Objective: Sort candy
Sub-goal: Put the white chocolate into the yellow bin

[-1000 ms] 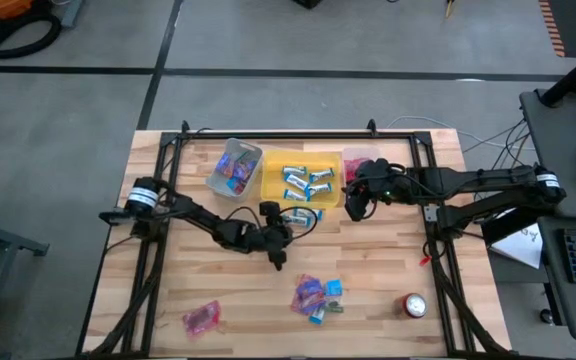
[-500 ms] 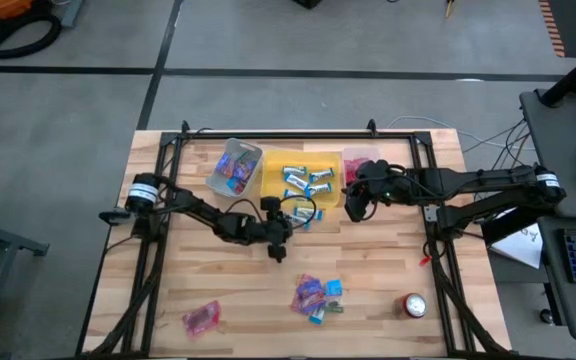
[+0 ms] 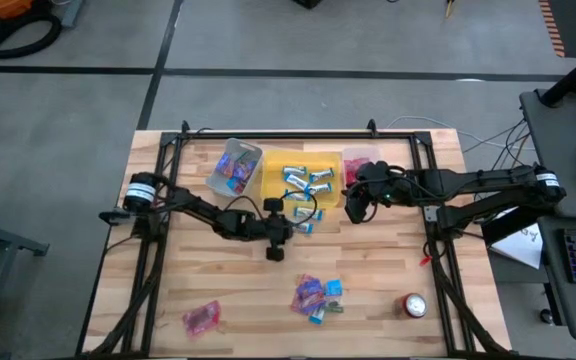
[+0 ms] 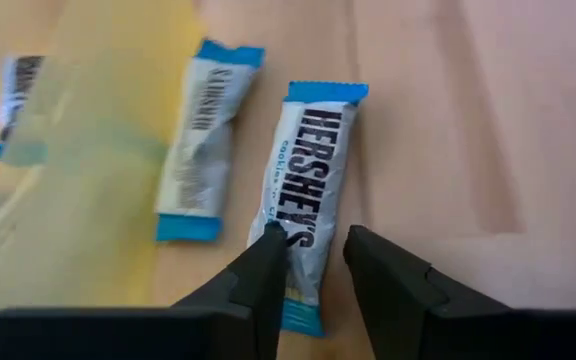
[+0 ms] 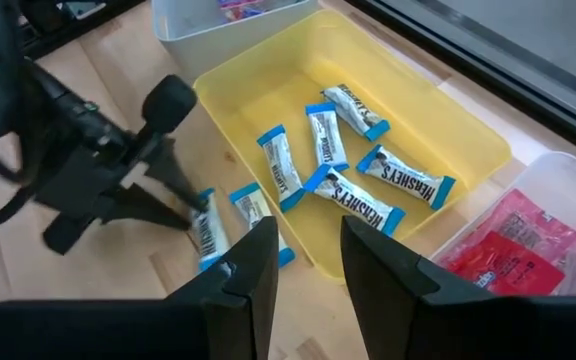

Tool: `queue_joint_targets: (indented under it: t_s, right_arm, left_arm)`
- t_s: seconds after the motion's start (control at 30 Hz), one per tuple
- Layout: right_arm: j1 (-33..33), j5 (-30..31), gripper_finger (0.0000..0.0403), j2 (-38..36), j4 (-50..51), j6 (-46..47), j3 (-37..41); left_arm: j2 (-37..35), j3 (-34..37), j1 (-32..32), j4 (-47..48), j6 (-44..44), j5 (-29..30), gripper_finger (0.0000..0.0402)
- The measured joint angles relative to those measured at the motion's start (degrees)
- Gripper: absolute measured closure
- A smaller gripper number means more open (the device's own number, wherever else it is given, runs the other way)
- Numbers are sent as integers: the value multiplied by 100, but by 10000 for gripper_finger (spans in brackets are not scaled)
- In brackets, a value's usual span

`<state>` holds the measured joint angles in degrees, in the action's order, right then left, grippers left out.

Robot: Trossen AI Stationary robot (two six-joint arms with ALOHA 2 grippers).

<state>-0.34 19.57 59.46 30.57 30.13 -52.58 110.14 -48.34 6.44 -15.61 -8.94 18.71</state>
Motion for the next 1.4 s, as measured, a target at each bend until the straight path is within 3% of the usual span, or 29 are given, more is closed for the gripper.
queue_joint_targets:
  t_s: [0.27,0.57,0.83,1.13,1.4]
  right_arm:
    - [2,0,298,0,-2,-3,7]
    - [2,0,298,0,-4,-4,11]
    - [2,0,298,2,-4,-4,11]
    - [0,2,298,2,-72,-5,23]
    - [22,-1,298,2,-166,-5,61]
  left_arm:
    - [-388,37,190,205,-210,-489,321]
    - [-425,33,190,84,-261,-1372,284]
    - [-423,24,190,-30,-375,-1368,250]
    - [-210,13,152,-481,-382,-1528,248]
    - [163,-7,103,-721,-79,-1309,248]
